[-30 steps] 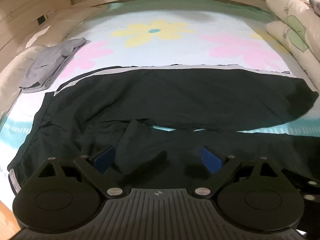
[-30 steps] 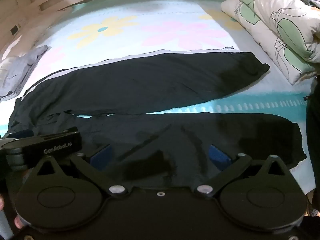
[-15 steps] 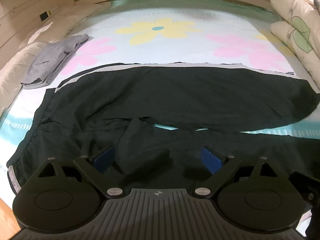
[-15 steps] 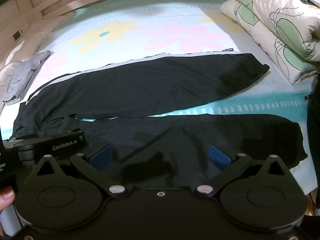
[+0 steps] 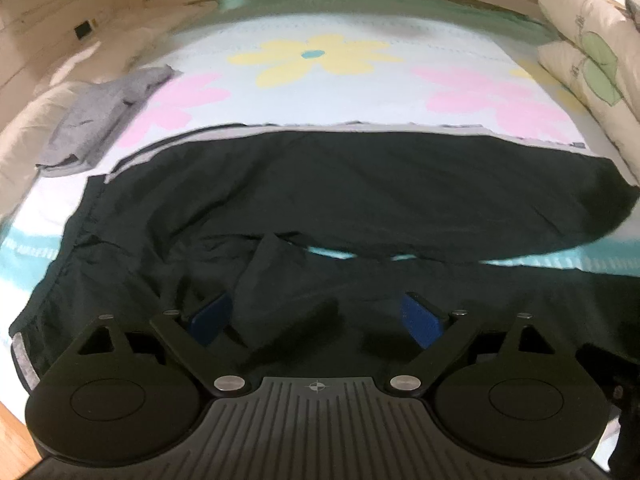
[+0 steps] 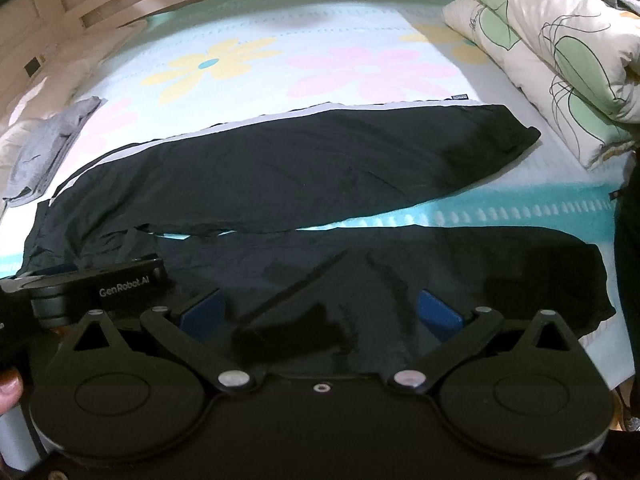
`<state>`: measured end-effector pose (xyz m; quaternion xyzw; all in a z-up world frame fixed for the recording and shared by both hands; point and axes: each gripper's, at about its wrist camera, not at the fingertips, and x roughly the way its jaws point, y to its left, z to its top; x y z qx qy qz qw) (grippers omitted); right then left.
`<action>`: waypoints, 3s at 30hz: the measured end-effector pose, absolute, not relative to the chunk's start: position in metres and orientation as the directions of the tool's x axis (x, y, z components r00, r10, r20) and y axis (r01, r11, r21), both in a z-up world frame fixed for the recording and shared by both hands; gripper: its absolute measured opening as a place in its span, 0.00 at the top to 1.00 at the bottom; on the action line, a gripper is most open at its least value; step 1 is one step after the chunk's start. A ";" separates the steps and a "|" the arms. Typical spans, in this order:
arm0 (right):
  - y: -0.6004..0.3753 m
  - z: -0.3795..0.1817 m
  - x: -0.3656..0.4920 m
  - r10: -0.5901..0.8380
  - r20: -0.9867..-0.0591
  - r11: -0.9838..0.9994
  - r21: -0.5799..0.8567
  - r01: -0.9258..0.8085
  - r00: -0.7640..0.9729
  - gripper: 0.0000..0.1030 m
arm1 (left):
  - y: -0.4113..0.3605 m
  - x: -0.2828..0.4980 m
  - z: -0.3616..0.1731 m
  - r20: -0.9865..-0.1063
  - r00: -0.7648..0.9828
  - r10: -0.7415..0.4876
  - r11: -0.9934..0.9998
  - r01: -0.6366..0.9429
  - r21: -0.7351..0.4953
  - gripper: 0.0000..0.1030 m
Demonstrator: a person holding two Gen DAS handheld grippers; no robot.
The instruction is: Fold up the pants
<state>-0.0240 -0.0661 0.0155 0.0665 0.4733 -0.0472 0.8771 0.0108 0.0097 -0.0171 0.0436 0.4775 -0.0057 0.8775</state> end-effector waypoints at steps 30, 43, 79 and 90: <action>-0.034 0.000 -0.018 -0.030 -0.786 0.996 0.031 0.088 0.617 0.16 | 0.064 0.027 0.002 -0.807 0.586 0.073 0.994 0.021 0.105 0.19; -0.071 -0.007 0.066 -0.029 -0.887 0.984 0.055 0.168 0.460 0.31 | 0.081 0.105 0.004 -0.843 0.532 0.078 0.996 -0.015 0.083 0.19; -0.120 -0.071 0.251 -0.048 -0.939 0.833 0.150 0.533 0.341 0.95 | 0.086 0.145 -0.018 -0.848 0.523 0.085 0.996 -0.027 0.083 0.19; -0.122 -0.063 0.163 0.038 -0.925 0.873 0.215 0.438 0.377 0.96 | 0.090 0.196 -0.024 -0.875 0.474 -0.102 0.990 -0.038 -0.136 0.19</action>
